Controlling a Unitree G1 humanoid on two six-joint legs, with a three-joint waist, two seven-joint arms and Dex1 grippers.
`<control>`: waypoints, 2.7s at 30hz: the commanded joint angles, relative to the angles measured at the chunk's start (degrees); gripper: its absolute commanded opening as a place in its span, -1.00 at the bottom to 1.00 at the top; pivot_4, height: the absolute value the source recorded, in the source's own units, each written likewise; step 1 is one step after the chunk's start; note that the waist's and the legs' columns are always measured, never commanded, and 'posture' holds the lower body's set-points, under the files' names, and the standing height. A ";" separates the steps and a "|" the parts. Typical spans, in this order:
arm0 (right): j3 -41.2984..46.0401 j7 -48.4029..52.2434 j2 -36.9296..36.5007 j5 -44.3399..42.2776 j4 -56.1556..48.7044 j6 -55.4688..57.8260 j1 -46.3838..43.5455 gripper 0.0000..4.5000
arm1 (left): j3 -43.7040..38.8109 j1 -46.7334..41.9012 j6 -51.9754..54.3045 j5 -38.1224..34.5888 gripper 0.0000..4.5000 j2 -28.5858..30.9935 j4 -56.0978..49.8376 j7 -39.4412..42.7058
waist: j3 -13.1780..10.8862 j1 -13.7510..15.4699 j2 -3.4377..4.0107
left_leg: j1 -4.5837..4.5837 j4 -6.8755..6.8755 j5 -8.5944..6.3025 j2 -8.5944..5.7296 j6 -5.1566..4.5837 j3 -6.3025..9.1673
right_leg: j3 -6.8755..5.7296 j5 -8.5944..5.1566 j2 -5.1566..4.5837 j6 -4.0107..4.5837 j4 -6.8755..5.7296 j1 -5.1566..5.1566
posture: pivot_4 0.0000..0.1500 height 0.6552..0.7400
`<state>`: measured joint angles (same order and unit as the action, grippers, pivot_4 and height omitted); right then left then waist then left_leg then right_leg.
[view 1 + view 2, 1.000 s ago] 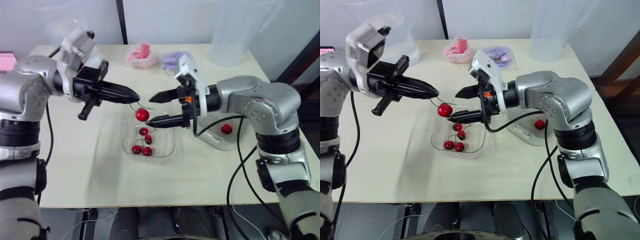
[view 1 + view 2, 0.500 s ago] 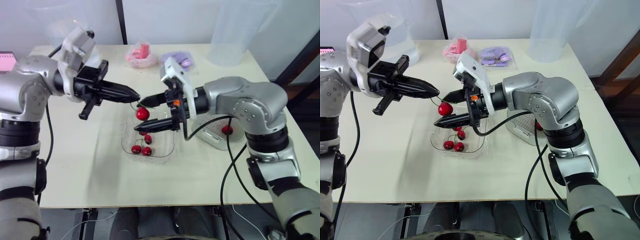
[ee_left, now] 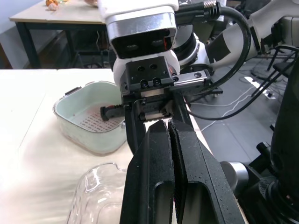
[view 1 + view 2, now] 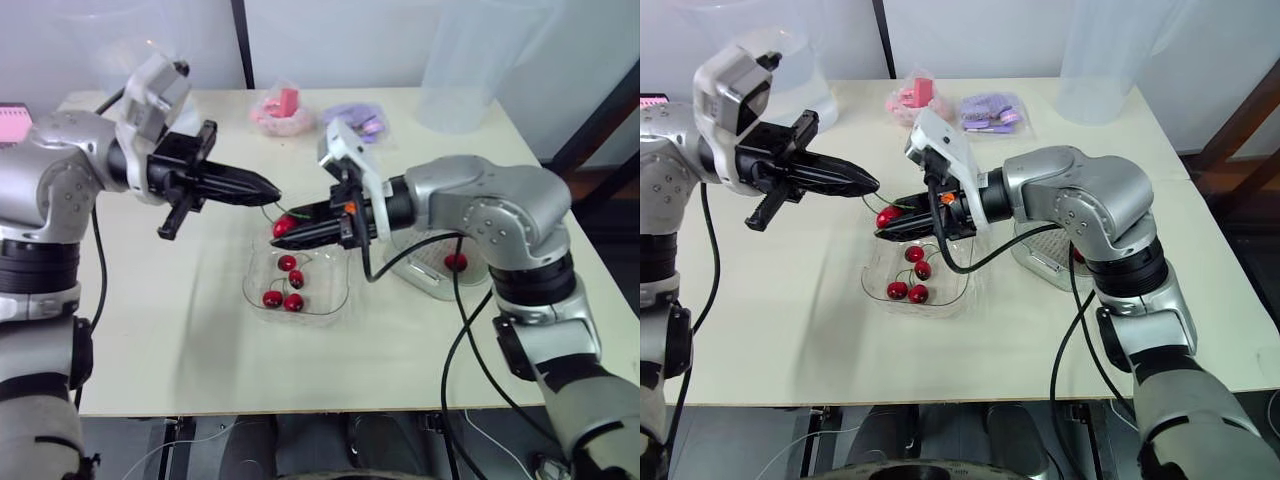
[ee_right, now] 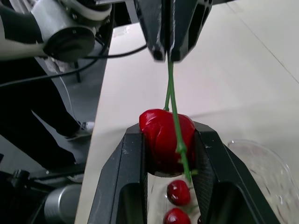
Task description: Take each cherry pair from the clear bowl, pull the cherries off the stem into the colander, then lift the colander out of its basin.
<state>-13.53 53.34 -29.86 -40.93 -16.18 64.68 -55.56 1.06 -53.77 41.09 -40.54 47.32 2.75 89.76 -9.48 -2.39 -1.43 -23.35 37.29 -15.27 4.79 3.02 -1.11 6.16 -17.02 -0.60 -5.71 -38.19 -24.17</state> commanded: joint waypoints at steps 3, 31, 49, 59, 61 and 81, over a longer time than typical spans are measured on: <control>-2.47 0.80 -4.22 1.30 -3.31 -0.38 6.03 -0.65 | -2.12 -2.46 -0.14 -0.57 -1.00 0.76 0.04 -0.20 | 0.03 -0.04 -0.05 | 0.00 0.00 0.00 0.00 0.00 0.02 | -0.02 0.00 0.00 0.00 0.01 0.01 | 1.00 0.92; 9.58 3.31 -29.37 21.58 13.67 -25.60 23.37 -0.08 | -1.89 2.02 -1.90 -0.50 -1.00 -0.50 -2.58 -1.22 | 0.03 -0.07 -0.05 | 0.05 -0.01 0.00 -0.02 -0.01 -0.01 | 0.04 0.00 0.01 0.00 0.06 0.05 | 1.00 0.92; 15.88 9.05 -28.93 5.23 -8.20 -13.74 10.13 0.99 | -9.23 8.48 0.04 0.74 -1.00 1.94 1.51 -13.17 | -0.01 -0.01 0.06 | 0.11 -0.08 0.00 0.02 0.00 0.03 | 0.00 0.00 0.03 0.00 0.02 0.07 | 1.00 0.92; 4.90 8.10 -26.53 9.91 -11.96 -14.83 0.04 0.99 | -9.03 13.96 -6.73 8.73 -1.00 1.95 18.18 -15.59 | 0.02 0.33 0.02 | 0.01 0.01 0.00 0.00 0.00 -0.04 | 0.00 -0.01 -0.04 0.01 0.04 0.00 | 1.00 0.92; 3.81 8.17 -25.75 10.57 -11.04 -14.53 -1.30 0.99 | -8.77 13.43 -7.60 9.71 -1.00 1.18 20.28 -15.74 | 0.02 0.37 0.03 | -0.01 0.04 0.00 -0.01 0.00 -0.07 | 0.01 0.00 -0.06 0.01 0.03 -0.03 | 1.00 0.92; -5.63 7.39 -19.37 18.24 -8.79 -12.22 -5.67 1.00 | -12.80 13.93 -8.14 14.83 0.60 -3.42 36.39 -22.99 | 0.05 -0.19 0.02 | -0.03 -0.01 0.00 0.00 0.01 -0.06 | 0.00 0.01 -0.04 0.00 -0.07 -0.13 | 1.00 0.92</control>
<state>-20.25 60.52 -48.95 -23.26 -24.01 53.21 -60.87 -8.78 -40.27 32.15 -24.35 41.34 42.11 66.04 -9.43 -2.59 -1.40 -23.37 37.27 -15.26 4.79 3.02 -1.17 6.16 -17.01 -0.64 -5.70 -38.25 -24.31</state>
